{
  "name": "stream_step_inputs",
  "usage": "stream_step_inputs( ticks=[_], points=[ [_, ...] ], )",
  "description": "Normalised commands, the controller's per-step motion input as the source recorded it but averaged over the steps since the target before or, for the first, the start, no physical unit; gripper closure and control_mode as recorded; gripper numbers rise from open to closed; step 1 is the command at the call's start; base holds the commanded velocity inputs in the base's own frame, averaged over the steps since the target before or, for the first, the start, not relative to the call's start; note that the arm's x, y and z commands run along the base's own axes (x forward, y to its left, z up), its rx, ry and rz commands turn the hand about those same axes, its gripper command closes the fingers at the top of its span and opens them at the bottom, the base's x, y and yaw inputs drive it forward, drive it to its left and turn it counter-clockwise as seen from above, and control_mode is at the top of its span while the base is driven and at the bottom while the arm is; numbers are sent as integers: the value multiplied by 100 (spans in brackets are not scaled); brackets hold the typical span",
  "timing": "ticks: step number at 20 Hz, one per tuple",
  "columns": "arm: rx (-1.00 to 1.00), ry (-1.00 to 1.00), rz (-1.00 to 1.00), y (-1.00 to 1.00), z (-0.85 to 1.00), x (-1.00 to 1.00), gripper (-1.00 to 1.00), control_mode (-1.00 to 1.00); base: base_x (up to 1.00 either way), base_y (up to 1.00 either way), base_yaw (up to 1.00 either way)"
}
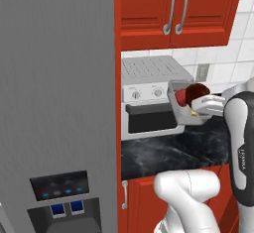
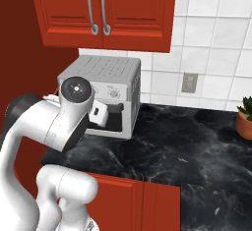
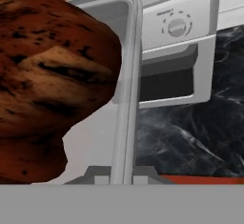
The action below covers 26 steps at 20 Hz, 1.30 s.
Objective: Place the tupperware on the second highest shelf of the fridge. Make space for the tupperware among the existing items by rearranging them on the shelves if needed. Close the fridge door when finished.
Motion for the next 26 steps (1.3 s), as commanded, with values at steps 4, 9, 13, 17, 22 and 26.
stream_step_inputs(
  ticks=[4, 9, 13, 17, 22, 26],
  points=[
    [0, 0, 8, 4, 0, 0, 100, -100, 0, 0, 0],
    [-3, 0, 5, 16, 0, 0, 100, -100, 0, 0, 0],
    [-1, 0, 0, -4, 0, 0, 100, -100, 0, 0, 0],
    [0, 0, 0, 0, 0, 0, 100, -100, 0, 0, 0],
    [0, 0, 3, 0, 0, -24, 100, -100, 0, 0, 0],
    [0, 0, 15, -2, -2, -78, 100, -100, 0, 0, 0]
  ],
)
